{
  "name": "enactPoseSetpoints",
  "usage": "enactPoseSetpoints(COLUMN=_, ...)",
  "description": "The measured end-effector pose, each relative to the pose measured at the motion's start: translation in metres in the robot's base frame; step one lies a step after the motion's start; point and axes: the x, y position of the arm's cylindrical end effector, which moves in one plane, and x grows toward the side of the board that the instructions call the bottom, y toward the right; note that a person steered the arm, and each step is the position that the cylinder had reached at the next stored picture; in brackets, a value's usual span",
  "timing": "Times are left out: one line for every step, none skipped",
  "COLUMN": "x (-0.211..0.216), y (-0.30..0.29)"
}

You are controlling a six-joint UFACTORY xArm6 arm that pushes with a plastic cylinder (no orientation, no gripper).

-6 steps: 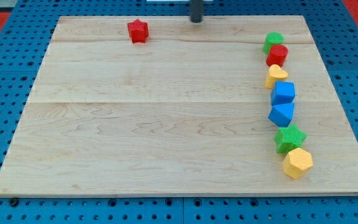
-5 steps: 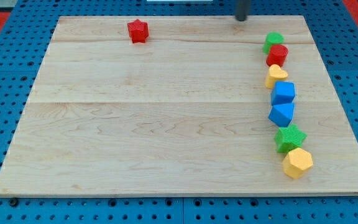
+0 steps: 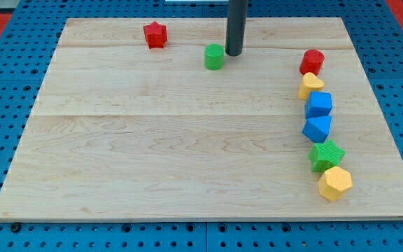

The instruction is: Place the green circle parallel right to the red star

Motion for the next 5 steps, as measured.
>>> enactPoseSetpoints(x=0.023, y=0.017)
enactPoseSetpoints(x=0.023, y=-0.064)
enactPoseSetpoints(x=0.014, y=-0.089)
enactPoseSetpoints(x=-0.038, y=-0.090)
enactPoseSetpoints(x=-0.021, y=-0.081)
